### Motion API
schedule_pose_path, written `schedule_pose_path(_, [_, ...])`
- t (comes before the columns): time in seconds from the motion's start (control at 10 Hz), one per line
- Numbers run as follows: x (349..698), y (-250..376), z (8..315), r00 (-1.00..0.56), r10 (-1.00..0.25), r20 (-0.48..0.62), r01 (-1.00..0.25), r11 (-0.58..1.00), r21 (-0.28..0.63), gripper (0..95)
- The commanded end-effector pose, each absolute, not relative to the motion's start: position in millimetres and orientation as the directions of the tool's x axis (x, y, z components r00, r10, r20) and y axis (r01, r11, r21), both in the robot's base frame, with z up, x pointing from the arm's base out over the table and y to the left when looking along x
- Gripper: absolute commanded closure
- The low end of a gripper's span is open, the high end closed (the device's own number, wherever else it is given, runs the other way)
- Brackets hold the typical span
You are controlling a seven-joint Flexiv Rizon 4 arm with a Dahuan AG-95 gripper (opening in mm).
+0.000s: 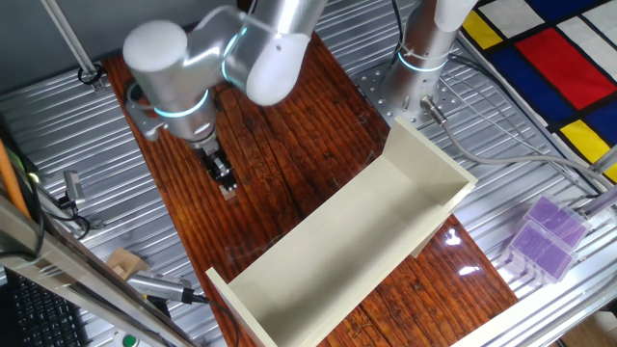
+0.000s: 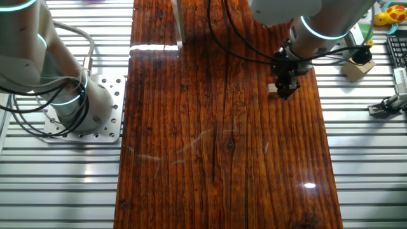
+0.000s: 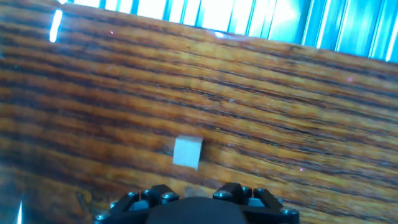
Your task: Put the object on the shelf
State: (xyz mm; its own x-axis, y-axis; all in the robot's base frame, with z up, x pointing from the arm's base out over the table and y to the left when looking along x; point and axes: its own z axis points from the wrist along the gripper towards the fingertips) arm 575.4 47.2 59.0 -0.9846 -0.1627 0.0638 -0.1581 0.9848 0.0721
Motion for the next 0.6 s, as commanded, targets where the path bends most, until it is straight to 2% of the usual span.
schedule_pose_path(0.1, [579.1, 49.7, 53.8, -0.986, -0.157, 0.060, -0.152, 0.986, 0.070, 38.0])
schedule_pose_path(0.6, [581.6, 52.1, 45.6, -0.988, -0.145, 0.057, -0.141, 0.988, 0.069, 38.0])
